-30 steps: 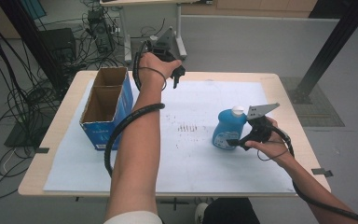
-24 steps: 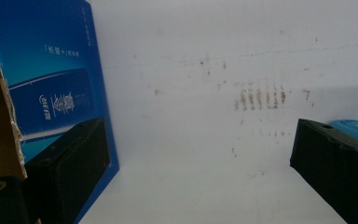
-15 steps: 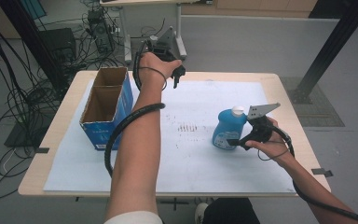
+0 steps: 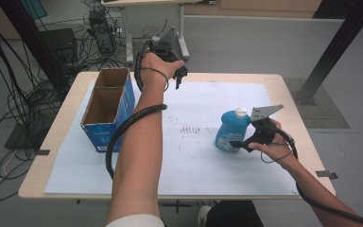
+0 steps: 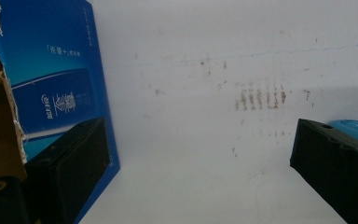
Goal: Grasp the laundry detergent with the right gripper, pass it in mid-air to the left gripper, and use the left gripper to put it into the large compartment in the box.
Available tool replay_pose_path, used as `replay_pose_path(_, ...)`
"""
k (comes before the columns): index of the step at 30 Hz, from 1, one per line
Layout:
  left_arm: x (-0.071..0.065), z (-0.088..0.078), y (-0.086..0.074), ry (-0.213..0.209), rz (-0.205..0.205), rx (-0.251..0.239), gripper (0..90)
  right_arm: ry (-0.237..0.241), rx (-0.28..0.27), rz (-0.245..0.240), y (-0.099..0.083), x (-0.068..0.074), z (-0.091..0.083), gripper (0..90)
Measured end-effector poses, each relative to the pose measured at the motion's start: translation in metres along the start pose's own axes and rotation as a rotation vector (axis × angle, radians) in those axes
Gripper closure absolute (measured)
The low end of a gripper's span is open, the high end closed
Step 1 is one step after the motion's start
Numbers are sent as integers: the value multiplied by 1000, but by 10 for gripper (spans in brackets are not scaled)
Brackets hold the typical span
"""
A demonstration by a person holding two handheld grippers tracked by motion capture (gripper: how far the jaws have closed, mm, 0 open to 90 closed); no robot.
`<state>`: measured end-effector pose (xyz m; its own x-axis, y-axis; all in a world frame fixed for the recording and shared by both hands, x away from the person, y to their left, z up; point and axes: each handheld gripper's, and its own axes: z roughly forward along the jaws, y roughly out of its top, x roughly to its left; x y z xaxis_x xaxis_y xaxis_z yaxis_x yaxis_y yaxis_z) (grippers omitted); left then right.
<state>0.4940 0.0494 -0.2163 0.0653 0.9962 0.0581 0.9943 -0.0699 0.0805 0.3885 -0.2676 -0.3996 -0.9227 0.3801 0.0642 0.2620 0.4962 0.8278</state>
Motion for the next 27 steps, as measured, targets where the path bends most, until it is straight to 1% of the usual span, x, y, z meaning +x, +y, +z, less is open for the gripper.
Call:
replay_pose_path(6,0,0,0,-1,3,1,51,2,-1,-2,0,0,1,24)
replay_pose_path(11,0,-2,1,-5,4,-10,53,0,0,-3,0,-1,1,27)
replay_pose_path(16,-1,-1,1,-1,6,-8,53,-2,-3,-1,-1,-1,2,52)
replay_pose_path(17,-2,0,1,0,7,-6,53,-6,-5,-2,-2,-1,3,77)
replay_pose_path(20,-2,0,2,-2,4,-4,53,-7,-8,-2,-3,-1,5,100)
replay_pose_path(21,-1,0,2,-1,12,-2,53,-9,-9,-8,-3,0,6,134)
replay_pose_path(27,-1,2,2,3,7,0,53,-22,-16,-11,-4,-1,7,186)
